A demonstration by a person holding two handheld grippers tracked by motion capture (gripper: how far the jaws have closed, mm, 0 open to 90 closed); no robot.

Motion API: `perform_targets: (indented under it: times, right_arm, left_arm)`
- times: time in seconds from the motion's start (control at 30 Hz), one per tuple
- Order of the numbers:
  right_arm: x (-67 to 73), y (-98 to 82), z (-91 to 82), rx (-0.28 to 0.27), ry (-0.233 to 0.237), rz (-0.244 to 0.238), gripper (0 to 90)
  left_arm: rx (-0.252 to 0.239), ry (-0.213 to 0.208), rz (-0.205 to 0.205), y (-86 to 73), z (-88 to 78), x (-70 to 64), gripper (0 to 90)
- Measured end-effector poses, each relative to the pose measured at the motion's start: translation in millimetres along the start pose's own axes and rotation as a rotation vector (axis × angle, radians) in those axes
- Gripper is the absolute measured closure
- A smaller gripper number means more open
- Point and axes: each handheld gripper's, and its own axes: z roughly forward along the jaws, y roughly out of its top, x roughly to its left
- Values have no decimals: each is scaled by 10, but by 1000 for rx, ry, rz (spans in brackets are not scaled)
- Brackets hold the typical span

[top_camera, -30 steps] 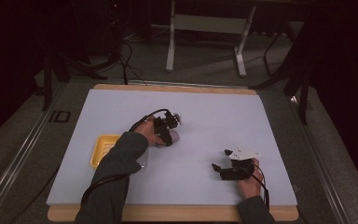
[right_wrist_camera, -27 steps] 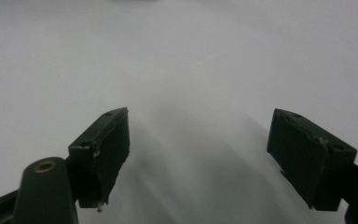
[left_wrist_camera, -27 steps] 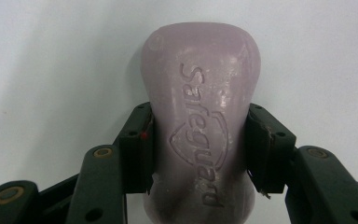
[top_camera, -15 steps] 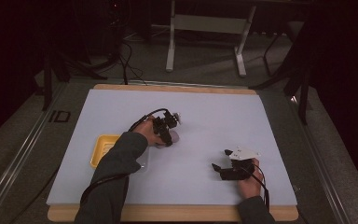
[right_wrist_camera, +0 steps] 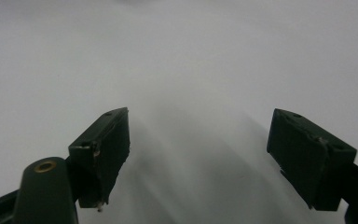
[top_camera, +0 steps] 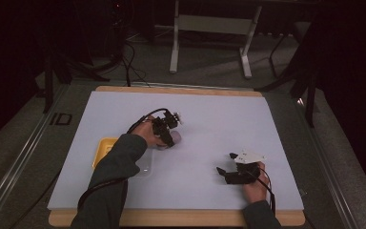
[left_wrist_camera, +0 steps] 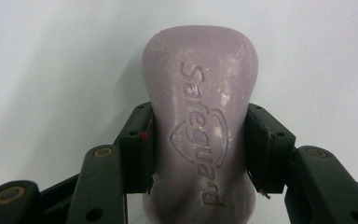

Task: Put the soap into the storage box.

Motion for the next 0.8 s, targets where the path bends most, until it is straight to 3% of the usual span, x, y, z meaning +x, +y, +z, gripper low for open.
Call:
perform_targets:
  times: [0.13,0.8]
  right_arm:
    - [0,0,-2,0,-1,1,207]
    - [0,-2,-6,-4,-4,3,207]
  left_arm:
    - [-10,-33,-8,-24,-31,3,497]
    - [-29,-15,-42,-237,-233,-23,497]
